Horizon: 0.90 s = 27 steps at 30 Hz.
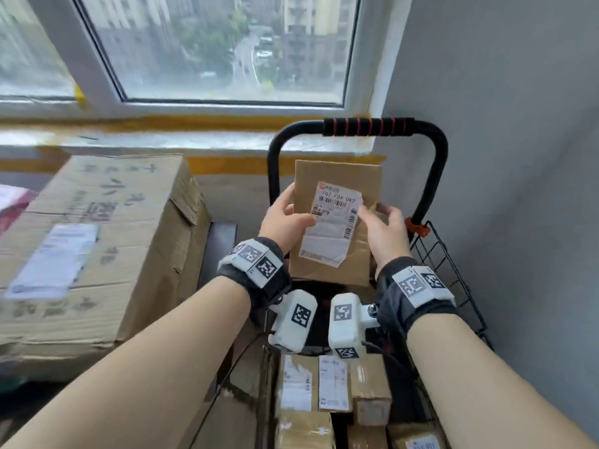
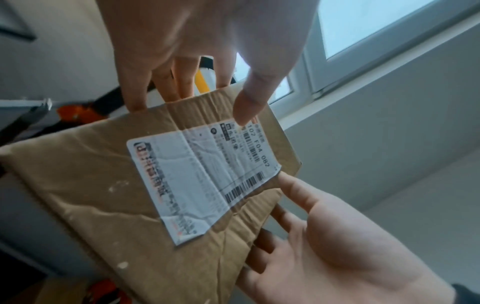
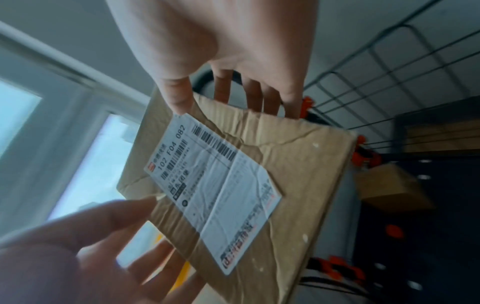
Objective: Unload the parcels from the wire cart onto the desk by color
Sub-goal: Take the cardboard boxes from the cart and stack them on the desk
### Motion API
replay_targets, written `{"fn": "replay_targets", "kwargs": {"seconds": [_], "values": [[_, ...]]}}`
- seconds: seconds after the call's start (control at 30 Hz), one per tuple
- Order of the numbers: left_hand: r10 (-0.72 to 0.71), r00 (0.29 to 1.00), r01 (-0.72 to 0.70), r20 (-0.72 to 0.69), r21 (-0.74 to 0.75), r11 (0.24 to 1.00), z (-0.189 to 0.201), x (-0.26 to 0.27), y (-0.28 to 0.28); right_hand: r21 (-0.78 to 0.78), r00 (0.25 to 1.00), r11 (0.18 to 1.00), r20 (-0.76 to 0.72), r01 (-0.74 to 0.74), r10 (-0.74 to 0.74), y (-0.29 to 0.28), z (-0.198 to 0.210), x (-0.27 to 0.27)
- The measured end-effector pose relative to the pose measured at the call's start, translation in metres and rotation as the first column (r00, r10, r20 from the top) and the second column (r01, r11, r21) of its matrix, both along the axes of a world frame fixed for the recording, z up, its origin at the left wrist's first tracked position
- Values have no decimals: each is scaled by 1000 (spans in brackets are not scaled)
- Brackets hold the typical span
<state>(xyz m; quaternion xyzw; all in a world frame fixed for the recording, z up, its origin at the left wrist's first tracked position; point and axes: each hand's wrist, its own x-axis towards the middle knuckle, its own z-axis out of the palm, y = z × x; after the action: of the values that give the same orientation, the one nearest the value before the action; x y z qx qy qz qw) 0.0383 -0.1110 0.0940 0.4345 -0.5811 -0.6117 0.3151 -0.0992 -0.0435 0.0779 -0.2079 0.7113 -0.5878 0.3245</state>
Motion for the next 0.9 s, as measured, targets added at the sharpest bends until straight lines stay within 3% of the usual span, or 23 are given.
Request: {"fn": "replay_targets", "kwargs": {"seconds": [0.2, 0.43, 0.53, 0.67, 0.8, 0.9], "values": [[74, 989, -84, -125, -75, 994, 77, 102, -7, -141, 985, 989, -173, -47, 22, -8, 87, 99], [100, 986, -124, -132, -190, 974, 124, 223, -23, -174, 979, 976, -176, -132, 101, -31, 124, 212], [144, 983, -165, -115, -196, 967, 131, 269, -34, -148, 972, 971, -167, -189, 164, -47, 127, 255], [217, 976, -203, 26, -265, 943, 128, 316, -50, -79, 960, 964, -145, -254, 241, -75, 122, 291], [258, 965, -244, 42, -209, 947, 118, 343, -65, -5, 966, 967, -32, -256, 255, -107, 95, 306], [251, 950, -228, 188, -134, 964, 111, 356, -72, 19, 976, 977, 44, -213, 212, -152, 59, 294]]}}
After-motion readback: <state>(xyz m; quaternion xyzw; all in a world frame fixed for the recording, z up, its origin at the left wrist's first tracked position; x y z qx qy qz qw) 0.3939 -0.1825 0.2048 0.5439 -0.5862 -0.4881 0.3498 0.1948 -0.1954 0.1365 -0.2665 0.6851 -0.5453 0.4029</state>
